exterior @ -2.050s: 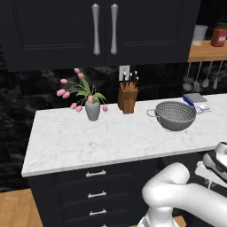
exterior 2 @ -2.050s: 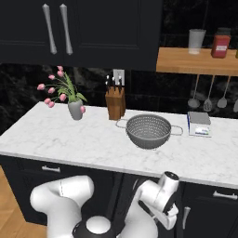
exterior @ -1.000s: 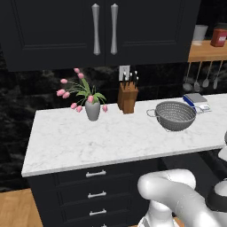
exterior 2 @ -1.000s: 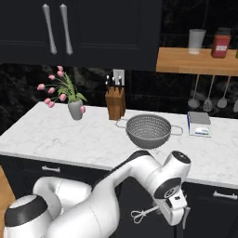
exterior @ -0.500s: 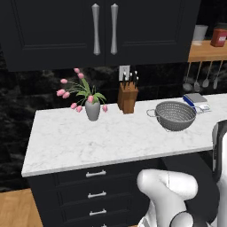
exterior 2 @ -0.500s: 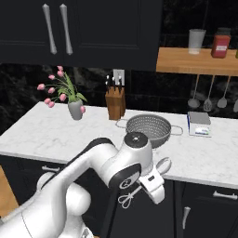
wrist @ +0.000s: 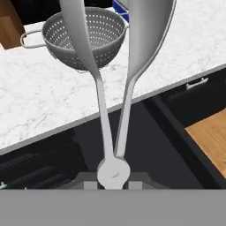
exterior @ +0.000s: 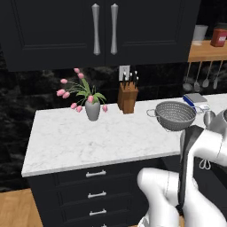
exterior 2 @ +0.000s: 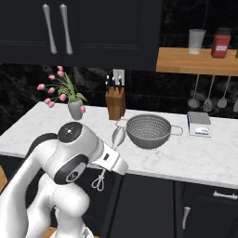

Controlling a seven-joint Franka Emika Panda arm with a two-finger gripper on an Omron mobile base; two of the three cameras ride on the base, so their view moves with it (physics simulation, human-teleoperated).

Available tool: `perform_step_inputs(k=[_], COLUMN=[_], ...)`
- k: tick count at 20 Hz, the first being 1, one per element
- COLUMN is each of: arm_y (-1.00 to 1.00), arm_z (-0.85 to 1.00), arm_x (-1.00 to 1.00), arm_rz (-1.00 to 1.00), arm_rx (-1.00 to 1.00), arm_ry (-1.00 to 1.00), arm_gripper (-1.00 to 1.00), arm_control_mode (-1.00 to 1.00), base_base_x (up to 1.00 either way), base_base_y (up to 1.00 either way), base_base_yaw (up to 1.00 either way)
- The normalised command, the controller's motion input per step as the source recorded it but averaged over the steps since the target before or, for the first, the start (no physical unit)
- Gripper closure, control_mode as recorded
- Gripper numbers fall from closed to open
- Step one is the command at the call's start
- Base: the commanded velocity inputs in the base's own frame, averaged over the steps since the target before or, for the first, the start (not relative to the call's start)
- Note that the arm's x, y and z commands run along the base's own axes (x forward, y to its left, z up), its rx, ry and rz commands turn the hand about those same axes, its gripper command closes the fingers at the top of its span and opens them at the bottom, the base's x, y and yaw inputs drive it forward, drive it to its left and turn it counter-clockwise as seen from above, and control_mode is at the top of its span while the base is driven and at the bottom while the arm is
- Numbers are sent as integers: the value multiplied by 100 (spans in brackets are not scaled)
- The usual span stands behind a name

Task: Pick the tongs from the drawer and place it on the counter.

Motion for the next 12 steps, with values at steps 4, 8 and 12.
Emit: perform_step_inputs(k=[4,8,12], arm_y=[96,83,97], arm_z=[99,38,-1], arm_x=[4,0,7], arm_rz=[36,38,33], arm_rx=[-8,-3,-6], arm_ry=[16,21,13], arm_gripper=[100,100,100], arm_control_mode=[-100,-100,-100], base_base_x=[0,0,0], base_base_y=[0,0,0], base_base_yaw=[0,0,0])
